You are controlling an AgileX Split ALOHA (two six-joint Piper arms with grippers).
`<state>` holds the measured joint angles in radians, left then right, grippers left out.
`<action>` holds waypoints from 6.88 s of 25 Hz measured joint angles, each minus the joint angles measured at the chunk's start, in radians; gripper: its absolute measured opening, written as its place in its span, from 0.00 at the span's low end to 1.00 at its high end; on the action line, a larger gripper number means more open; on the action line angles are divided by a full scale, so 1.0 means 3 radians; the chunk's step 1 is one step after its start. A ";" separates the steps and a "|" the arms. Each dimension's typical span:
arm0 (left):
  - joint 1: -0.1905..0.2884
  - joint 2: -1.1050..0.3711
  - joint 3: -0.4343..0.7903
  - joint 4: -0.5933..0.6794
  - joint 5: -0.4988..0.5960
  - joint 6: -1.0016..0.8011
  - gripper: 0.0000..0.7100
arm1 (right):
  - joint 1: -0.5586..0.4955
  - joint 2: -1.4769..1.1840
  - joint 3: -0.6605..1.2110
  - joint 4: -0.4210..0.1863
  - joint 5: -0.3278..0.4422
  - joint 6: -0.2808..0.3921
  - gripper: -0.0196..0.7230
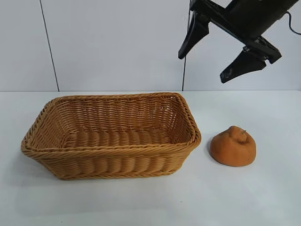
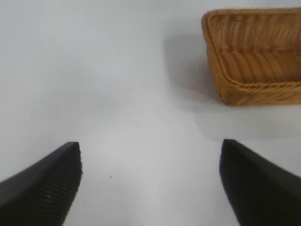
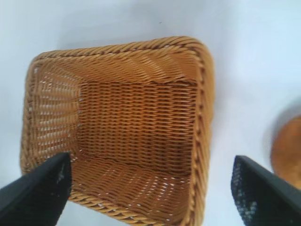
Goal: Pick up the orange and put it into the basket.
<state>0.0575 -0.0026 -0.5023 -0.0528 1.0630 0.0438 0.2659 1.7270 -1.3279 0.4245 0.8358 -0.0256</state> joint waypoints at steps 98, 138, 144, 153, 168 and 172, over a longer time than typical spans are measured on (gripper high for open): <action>0.0000 -0.0006 0.0000 0.0007 0.0008 -0.0004 0.81 | 0.1354 0.1437 -0.0818 -0.0031 -0.0762 0.0085 0.56; 0.0000 -0.0006 0.0000 0.0007 0.0008 -0.0004 0.81 | -0.0908 0.1156 -0.1863 -0.1570 0.1243 0.0515 0.90; 0.0000 -0.0006 0.0000 0.0007 0.0008 -0.0004 0.81 | -0.0892 0.0746 -0.1051 -0.1521 0.1243 0.0403 0.90; 0.0000 -0.0006 0.0000 0.0000 0.0000 -0.0004 0.81 | -0.0855 -0.0598 0.0777 -0.1389 0.1275 0.0253 0.90; 0.0000 -0.0006 0.0000 0.0000 0.0000 -0.0004 0.81 | -0.0855 -0.3217 0.2774 -0.1382 0.0625 0.0202 0.90; 0.0000 -0.0006 0.0000 0.0000 0.0000 -0.0004 0.81 | -0.0855 -0.4155 0.2784 -0.1382 0.0614 0.0194 0.90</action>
<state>0.0575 -0.0044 -0.5023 -0.0528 1.0631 0.0426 0.0093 0.4805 -0.4926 0.0099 1.0199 0.0327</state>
